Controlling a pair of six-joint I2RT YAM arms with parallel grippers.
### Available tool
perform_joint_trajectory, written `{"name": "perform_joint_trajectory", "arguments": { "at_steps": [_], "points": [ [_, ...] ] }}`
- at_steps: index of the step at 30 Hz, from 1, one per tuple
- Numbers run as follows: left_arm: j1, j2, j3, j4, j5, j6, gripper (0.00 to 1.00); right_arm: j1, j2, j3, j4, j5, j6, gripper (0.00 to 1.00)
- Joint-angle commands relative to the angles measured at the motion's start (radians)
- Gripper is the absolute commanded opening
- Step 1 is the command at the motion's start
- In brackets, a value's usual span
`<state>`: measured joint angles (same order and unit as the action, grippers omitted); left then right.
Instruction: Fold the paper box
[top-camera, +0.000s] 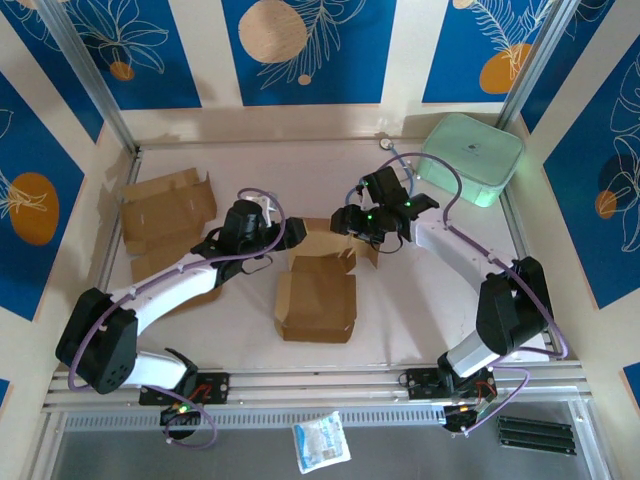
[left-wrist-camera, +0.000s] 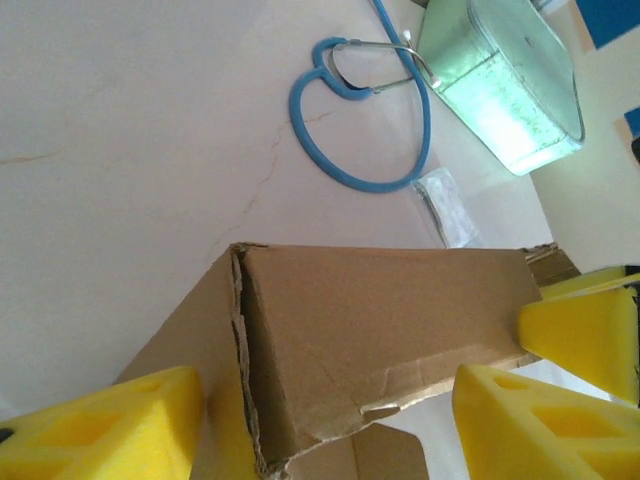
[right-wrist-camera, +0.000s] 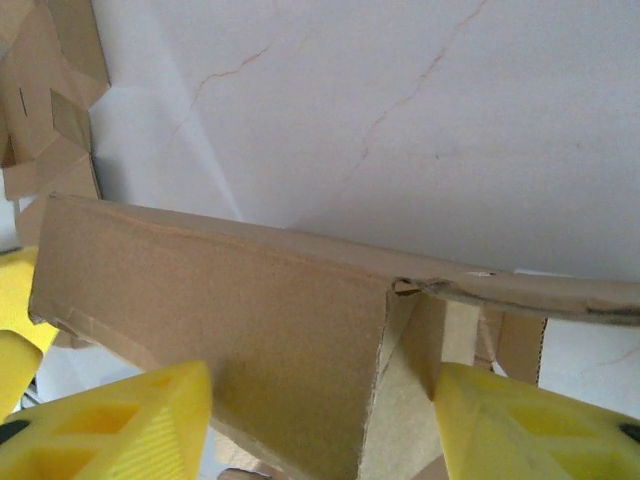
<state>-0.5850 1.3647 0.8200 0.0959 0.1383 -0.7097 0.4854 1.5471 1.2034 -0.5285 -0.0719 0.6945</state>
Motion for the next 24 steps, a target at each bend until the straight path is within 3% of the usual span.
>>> {"name": "perform_joint_trajectory", "arguments": {
  "at_steps": [1, 5, 10, 17, 20, 24],
  "points": [
    [-0.005, -0.001, 0.030, -0.036, -0.044, 0.043, 0.75, -0.006, 0.003, -0.015, 0.008, -0.010, 0.015, 0.52],
    [-0.003, 0.004, 0.082, -0.123, -0.100, 0.061, 0.80, -0.007, -0.008, -0.024, -0.017, 0.039, -0.019, 0.47],
    [0.018, 0.039, 0.126, -0.183, -0.083, 0.008, 0.82, -0.005, -0.010, -0.024, -0.029, 0.043, -0.033, 0.47],
    [0.024, 0.137, 0.135, -0.124, 0.072, -0.038, 0.67, 0.002, -0.004, -0.004, -0.060, 0.050, -0.042, 0.49],
    [0.025, 0.164, 0.139, -0.121, 0.093, -0.054, 0.59, 0.005, -0.021, 0.004, -0.081, 0.055, -0.043, 0.52],
    [0.025, 0.163, 0.131, -0.114, 0.090, -0.066, 0.56, 0.006, -0.075, -0.005, -0.106, 0.063, -0.027, 0.60]
  ]
}}
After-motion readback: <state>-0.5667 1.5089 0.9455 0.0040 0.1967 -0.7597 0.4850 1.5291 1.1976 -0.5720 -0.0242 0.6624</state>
